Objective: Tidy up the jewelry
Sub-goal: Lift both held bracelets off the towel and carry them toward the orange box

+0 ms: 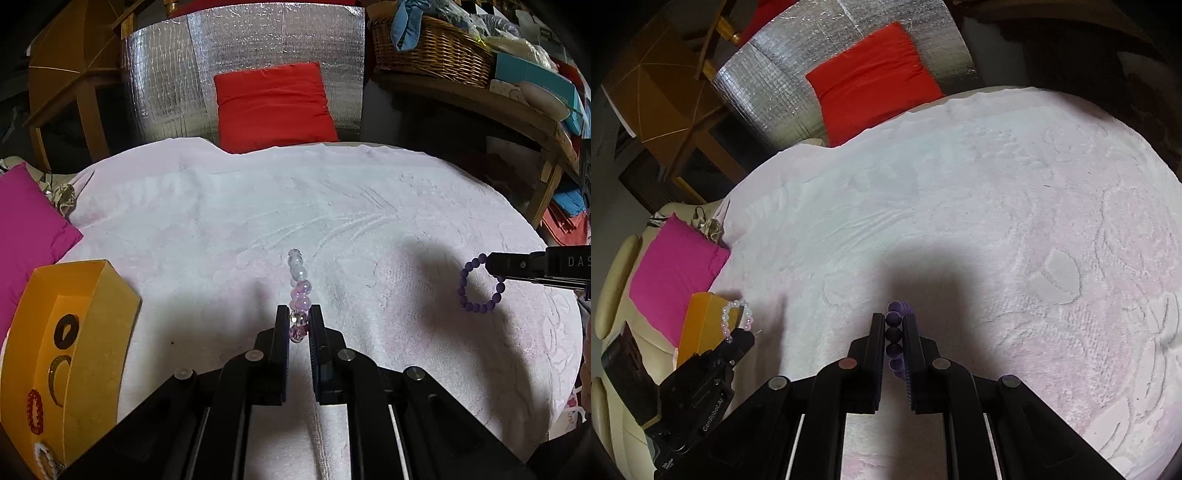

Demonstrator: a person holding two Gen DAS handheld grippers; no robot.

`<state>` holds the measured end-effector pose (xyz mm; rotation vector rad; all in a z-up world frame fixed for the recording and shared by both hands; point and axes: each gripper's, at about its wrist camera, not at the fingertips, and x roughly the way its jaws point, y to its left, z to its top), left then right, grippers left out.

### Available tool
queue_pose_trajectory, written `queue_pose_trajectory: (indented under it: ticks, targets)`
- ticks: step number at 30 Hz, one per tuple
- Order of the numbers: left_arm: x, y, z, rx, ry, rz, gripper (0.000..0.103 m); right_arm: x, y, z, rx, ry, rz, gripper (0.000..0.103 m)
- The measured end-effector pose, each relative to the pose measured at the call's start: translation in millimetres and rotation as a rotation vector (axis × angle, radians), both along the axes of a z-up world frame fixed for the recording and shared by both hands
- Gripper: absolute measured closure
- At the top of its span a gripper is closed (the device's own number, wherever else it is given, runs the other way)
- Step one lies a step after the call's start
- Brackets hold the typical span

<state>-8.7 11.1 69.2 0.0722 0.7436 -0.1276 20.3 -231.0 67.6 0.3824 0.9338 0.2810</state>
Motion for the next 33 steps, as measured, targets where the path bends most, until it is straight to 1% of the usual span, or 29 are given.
queue_pose_trajectory:
  ticks: [4,10,13,15,17,19,20,21,26,33]
  targets:
    - [0.6,-2.2,-1.0,0.001,0.005,-0.007,0.093,5.6,-8.3,-9.0,0.002,0.038,-0.031,0.091]
    - [3.6,-5.7,-2.2,-0.002,0.011,-0.021,0.093,10.3,-14.0,-20.8,-0.008,0.087,-0.030,0.091]
    - [4.7,-7.2,-3.3,-0.003,0.013,-0.027,0.093,13.7,-20.3,-28.2,0.012,0.123,-0.041,0.091]
    - [4.8,-9.5,-3.3,0.000,0.011,-0.028,0.093,14.2,-23.3,-30.6,0.019,0.130,-0.051,0.089]
    - [4.7,-9.6,-3.5,0.002,0.009,-0.029,0.093,12.8,-23.5,-27.5,0.021,0.099,-0.047,0.089]
    - [4.2,-9.2,-3.3,0.004,0.006,-0.023,0.093,10.5,-18.8,-19.6,-0.024,0.055,-0.041,0.090]
    - [3.7,-8.6,-2.9,0.005,0.003,-0.018,0.093,8.9,-17.2,-16.1,-0.041,0.036,-0.043,0.092]
    - [3.2,-8.0,-2.7,0.006,0.000,-0.016,0.093,6.1,-15.8,-12.9,-0.043,0.022,-0.043,0.092]
    - [0.5,-8.6,0.0,0.011,-0.011,-0.003,0.093,-0.1,-10.4,-1.2,-0.040,-0.024,-0.037,0.092]
    - [-1.3,-2.0,3.2,0.007,-0.021,0.015,0.093,-3.5,2.8,9.6,-0.034,-0.056,-0.008,0.092]
